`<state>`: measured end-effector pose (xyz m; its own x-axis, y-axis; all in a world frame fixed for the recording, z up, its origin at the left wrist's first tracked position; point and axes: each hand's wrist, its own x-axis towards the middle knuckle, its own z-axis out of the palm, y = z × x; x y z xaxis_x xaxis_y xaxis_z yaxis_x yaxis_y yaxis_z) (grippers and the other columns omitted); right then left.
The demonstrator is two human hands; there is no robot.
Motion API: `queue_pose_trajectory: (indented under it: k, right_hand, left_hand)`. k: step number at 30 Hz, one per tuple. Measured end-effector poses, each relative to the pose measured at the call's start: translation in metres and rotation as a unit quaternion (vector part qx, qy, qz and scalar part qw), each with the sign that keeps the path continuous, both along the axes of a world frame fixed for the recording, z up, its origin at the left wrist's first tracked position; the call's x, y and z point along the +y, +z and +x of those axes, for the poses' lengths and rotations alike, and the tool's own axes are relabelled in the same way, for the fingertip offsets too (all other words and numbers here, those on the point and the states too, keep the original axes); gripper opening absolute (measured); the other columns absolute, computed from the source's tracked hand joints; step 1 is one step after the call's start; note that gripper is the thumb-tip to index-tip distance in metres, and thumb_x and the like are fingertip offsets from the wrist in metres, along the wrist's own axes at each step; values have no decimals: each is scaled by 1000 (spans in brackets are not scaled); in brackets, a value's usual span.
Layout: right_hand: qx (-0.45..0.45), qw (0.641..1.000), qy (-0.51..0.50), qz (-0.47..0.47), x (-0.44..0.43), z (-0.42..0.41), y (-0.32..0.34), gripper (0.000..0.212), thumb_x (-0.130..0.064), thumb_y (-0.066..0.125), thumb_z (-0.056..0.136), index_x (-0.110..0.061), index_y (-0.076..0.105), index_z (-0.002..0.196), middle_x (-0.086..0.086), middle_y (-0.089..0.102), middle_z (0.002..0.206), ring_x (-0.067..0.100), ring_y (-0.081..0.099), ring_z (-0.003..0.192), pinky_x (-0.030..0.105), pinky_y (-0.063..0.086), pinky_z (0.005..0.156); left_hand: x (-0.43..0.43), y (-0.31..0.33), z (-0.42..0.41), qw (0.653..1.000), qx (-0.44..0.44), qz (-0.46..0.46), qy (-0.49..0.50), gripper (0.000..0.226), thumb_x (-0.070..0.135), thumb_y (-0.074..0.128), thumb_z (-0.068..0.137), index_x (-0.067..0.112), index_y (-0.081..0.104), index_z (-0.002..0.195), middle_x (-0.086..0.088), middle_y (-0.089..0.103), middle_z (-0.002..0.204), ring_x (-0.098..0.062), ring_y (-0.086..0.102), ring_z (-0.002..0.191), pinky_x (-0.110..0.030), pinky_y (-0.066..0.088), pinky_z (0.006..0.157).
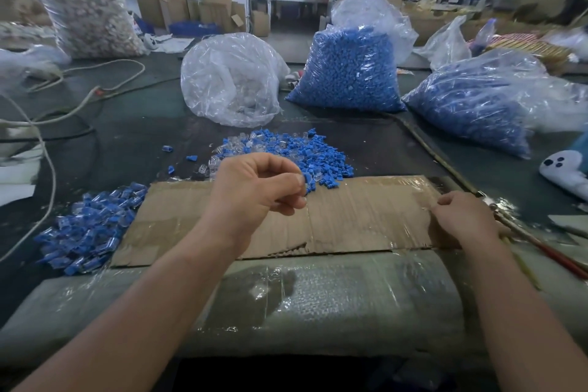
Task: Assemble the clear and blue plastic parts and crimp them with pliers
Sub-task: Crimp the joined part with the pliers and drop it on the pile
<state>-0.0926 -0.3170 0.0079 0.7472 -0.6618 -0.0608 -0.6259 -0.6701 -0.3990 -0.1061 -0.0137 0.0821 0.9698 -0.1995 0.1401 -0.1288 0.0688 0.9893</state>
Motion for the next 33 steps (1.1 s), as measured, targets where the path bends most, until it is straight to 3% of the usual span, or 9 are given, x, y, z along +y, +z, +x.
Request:
queue_pose_trajectory:
  k: [4,7,14,17,21,23,29,33]
  right_hand:
    - [-3,999,-4,-34,-4,-3,-1,30,-5,52,83,-23,64,104,8,60,116,30,52,108,45,41,94]
    - [-61,998,13,-26,-6,-4,-3,30,5,53,80,-18,64,97,10,61,111,29,54,101,37,46,85]
    - [-202,972,81,-90,19,-1,1,31,12,51,75,-10,70,86,18,61,97,37,55,95,40,44,85]
    - [-231,960,136,-82,42,7,14,36,15,52,72,-13,70,86,10,67,96,26,57,89,33,41,83]
    - [-229,942,230,-86,87,15,16,33,13,53,79,-14,70,89,1,69,98,9,53,80,26,43,76]
    - [-213,934,279,-72,110,18,12,28,7,55,82,-14,70,91,2,69,98,11,56,82,29,48,79]
    - [-171,903,386,-86,154,25,-4,16,-5,60,83,-17,70,86,0,67,91,5,45,73,23,40,74]
    - [-131,901,409,-69,157,28,-13,18,-3,57,85,-16,69,86,2,64,94,13,56,86,29,49,77]
  left_hand:
    - [2,0,-2,1000,-5,3,-1,16,-8,65,75,6,63,67,-5,65,54,-13,62,46,-19,49,45]
    - [4,0,-3,1000,-5,1,-2,16,-8,65,75,6,63,67,-6,65,54,-13,61,45,-19,50,45]
    - [7,-3,-2,1000,-2,9,2,16,-8,65,76,6,63,67,-6,66,55,-13,61,46,-19,50,45]
    - [9,-5,3,1000,0,8,9,14,-6,65,75,6,63,69,-5,67,56,-13,62,46,-19,49,45]
    - [12,-8,7,1000,3,-4,21,15,-5,66,75,8,64,67,-7,67,57,-13,62,47,-19,49,45]
    - [13,-9,8,1000,6,-4,22,14,-5,66,75,7,64,68,-7,67,57,-13,62,47,-19,49,45]
    - [17,-15,11,999,17,-1,29,13,-6,65,75,5,63,69,-7,66,56,-13,62,47,-19,50,45]
    - [16,-19,15,999,29,-6,34,13,-6,65,75,5,63,69,-6,66,55,-13,61,46,-19,49,44]
